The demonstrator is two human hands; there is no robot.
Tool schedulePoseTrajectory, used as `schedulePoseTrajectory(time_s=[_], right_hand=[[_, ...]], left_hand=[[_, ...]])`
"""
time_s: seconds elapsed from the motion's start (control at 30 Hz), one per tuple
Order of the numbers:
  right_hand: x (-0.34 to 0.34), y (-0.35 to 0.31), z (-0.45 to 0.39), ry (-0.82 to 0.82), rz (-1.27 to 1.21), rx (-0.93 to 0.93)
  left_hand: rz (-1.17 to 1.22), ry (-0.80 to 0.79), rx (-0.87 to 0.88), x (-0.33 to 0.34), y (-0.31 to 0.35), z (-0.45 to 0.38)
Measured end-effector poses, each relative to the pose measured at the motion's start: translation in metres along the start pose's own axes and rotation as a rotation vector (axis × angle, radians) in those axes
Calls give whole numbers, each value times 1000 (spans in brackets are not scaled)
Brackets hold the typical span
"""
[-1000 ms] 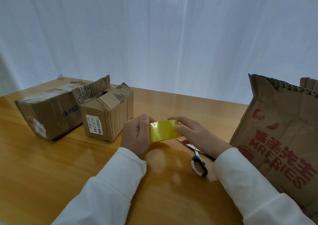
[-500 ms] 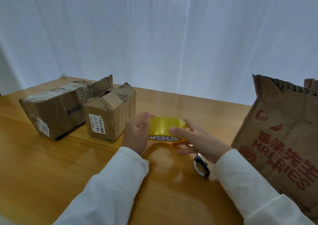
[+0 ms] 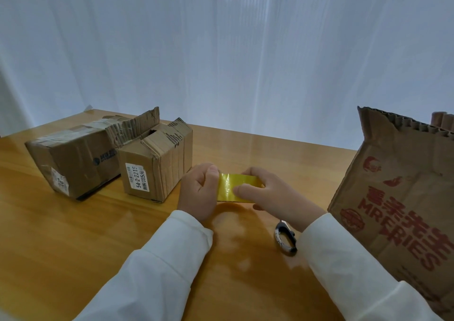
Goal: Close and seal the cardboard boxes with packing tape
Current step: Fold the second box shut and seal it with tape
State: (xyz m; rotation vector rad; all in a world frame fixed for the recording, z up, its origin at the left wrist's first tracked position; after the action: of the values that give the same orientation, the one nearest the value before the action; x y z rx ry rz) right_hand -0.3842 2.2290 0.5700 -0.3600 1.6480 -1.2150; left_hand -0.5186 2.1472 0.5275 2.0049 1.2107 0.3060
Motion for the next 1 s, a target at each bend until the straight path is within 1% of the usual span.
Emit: schedulePoseTrajectory(time_s=[0.27,0.47,0.6,0.7,0.8,0.87,0.93,1.0], right_hand=[[-7,12,-3,-93,-106,-46],[-8,12,-4,-115,-91,-75],[-9,14,-4,-127,-121,-85],[-8,17,-4,-103,-134,-101],[-10,19,-5,-75,-125,-103],[-11,17,-5,-85,-120,-94],[-10,15,-3,-89,-89,-78],[-8,12,-2,-76,-36,-65]], left_hand=[[49,-21,-58,-2,-1,-3],[94,-23,-121,-4,1,-4],[118,-29,-180,-5,3,-4],[136,-12,-241,-7,3,-6],[62,11,-340,-8,-4,-7],[51,44,-367,-8,-5,-6],[40,8,-310,-7,0,-6],[95,-15,-265,-6,6,-5]])
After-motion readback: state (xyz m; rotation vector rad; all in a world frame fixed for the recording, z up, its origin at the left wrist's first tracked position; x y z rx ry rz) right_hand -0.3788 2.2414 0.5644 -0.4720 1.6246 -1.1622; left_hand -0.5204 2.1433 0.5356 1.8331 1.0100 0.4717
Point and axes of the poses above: each hand's wrist, its own z-axis away from the middle knuckle, its own x-axis out of the palm, y = z × x, the point moved 1 cm from there along -z, towards the middle knuckle, and after that the axes turned 2 degrees about x, right-handed, at the moved point
